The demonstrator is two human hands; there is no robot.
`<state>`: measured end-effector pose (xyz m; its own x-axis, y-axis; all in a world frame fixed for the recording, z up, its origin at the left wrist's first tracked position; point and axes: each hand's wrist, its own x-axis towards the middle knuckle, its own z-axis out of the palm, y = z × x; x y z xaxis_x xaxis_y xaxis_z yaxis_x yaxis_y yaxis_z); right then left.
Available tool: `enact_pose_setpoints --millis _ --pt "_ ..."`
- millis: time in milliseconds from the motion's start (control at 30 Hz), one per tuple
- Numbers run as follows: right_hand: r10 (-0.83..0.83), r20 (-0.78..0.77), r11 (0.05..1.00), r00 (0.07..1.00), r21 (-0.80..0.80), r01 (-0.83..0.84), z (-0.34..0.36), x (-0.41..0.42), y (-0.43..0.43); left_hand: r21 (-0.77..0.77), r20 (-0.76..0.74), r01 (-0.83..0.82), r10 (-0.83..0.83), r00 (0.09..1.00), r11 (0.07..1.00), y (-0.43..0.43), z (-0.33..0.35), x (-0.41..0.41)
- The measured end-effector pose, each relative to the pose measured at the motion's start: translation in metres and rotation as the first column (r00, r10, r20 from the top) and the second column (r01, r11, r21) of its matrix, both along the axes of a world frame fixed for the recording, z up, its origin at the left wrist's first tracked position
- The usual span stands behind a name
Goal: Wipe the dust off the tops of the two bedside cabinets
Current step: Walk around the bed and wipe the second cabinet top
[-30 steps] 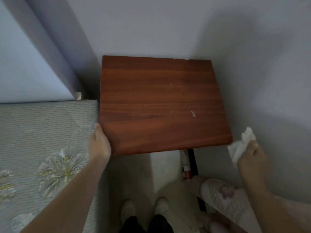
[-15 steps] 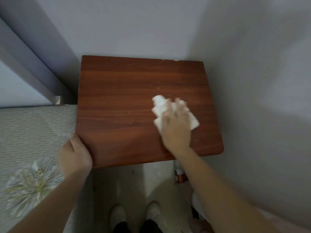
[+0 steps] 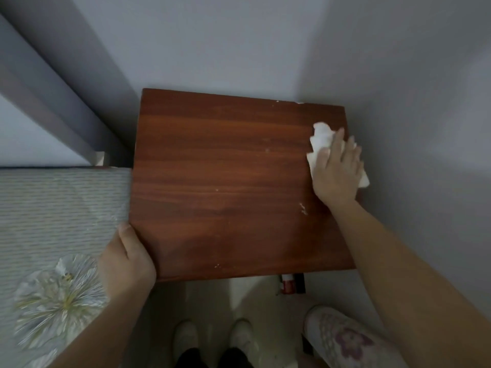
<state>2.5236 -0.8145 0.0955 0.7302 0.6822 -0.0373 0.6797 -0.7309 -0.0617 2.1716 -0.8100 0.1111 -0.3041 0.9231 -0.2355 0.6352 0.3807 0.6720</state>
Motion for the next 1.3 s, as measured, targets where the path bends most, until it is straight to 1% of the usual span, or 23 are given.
enact_pose_setpoints --millis 67,133,233,333,367,400,433,500,567,600,667,733,800,867,933,967,1000,1033,1100,1167,1233,1267,1300 --pt "0.109 0.003 0.994 0.994 0.027 -0.109 0.000 -0.022 0.035 0.018 0.009 0.012 -0.012 1.000 1.000 0.001 0.001 0.000" --pt "0.378 -0.001 0.925 0.926 -0.027 -0.378 0.002 -0.069 0.045 0.027 0.009 0.036 -0.036 0.999 0.999 0.003 0.001 0.000" --pt "0.782 -0.140 0.613 0.607 -0.002 -0.790 0.016 -0.133 0.001 0.037 0.006 0.066 -0.066 0.998 0.997 0.004 -0.001 -0.002" --pt "0.922 -0.183 0.344 0.341 -0.018 -0.939 0.030 -0.122 -0.048 0.044 0.006 0.080 -0.080 0.997 0.996 0.004 -0.001 -0.003" --pt "0.926 -0.138 0.342 0.352 -0.089 -0.935 0.024 -0.098 -0.050 0.046 0.017 0.081 -0.082 0.996 0.996 0.004 0.000 -0.003" --pt "0.898 -0.083 0.412 0.432 -0.186 -0.892 0.013 -0.070 -0.045 0.046 0.027 0.085 -0.086 0.996 0.995 0.004 0.000 -0.004" --pt "0.824 -0.025 0.536 0.565 -0.288 -0.794 0.002 -0.041 -0.035 0.044 0.035 0.095 -0.096 0.995 0.995 0.004 -0.001 -0.004" --pt "0.497 0.121 0.847 0.859 -0.282 -0.451 -0.007 0.002 -0.004 0.050 0.038 0.115 -0.117 0.992 0.992 0.004 -0.001 -0.004" --pt "0.098 0.069 0.987 0.993 -0.133 -0.088 0.001 0.013 0.036 0.050 0.032 0.130 -0.132 0.991 0.990 0.004 -0.003 -0.005" --pt "-0.031 0.010 0.998 0.999 -0.057 0.032 0.006 0.004 0.059 0.042 0.029 0.130 -0.131 0.991 0.991 0.004 -0.004 -0.006" --pt "-0.108 -0.055 0.993 0.993 0.046 0.111 0.008 -0.028 0.101 0.030 0.024 0.123 -0.124 0.992 0.992 0.004 -0.005 -0.007" --pt "0.049 -0.005 0.998 0.999 0.048 -0.049 0.003 -0.076 0.128 0.030 0.026 0.123 -0.124 0.992 0.992 0.004 -0.006 -0.007" --pt "0.288 -0.055 0.955 0.956 0.090 -0.282 0.002 -0.129 0.139 0.029 0.039 0.122 -0.123 0.992 0.992 0.005 -0.005 -0.007" --pt "0.578 -0.133 0.815 0.805 0.136 -0.563 0.006 -0.168 0.137 0.031 0.049 0.116 -0.117 0.992 0.993 0.005 -0.005 -0.006" --pt "0.799 -0.192 0.597 0.569 0.152 -0.788 0.016 -0.165 0.126 0.029 0.048 0.116 -0.117 0.992 0.993 0.005 -0.005 -0.006" --pt "0.859 -0.173 0.507 0.482 0.156 -0.848 0.018 -0.147 0.123 0.029 0.046 0.118 -0.120 0.992 0.993 0.005 -0.005 -0.007" --pt "0.878 -0.162 0.474 0.451 0.165 -0.865 0.017 -0.127 0.120 0.030 0.044 0.122 -0.123 0.991 0.992 0.005 -0.005 -0.007" --pt "0.853 -0.208 0.516 0.479 0.200 -0.833 0.016 -0.106 0.119 0.033 0.045 0.125 -0.127 0.991 0.992 0.005 -0.006 -0.008" --pt "0.630 -0.456 0.775 0.628 0.321 -0.544 0.015 -0.073 0.120 0.036 0.052 0.130 -0.132 0.990 0.991 0.005 -0.006 -0.008" --pt "0.306 -0.542 0.950 0.782 0.232 -0.211 0.013 -0.056 0.116 0.033 0.054 0.127 -0.129 0.990 0.991 0.004 -0.007 -0.007" --pt "-0.029 -0.355 0.995 0.934 0.078 0.060 0.007 -0.048 0.101 0.040 0.061 0.126 -0.128 0.990 0.991 0.004 -0.007 -0.008" --pt "-0.048 -0.075 0.996 0.996 0.072 0.054 0.005 -0.048 0.096 0.044 0.066 0.125 -0.127 0.990 0.991 0.005 -0.007 -0.008" --pt "0.001 0.081 0.999 0.997 0.043 -0.004 0.007 -0.059 0.100 0.047 0.070 0.121 -0.125 0.990 0.991 0.005 -0.007 -0.008"
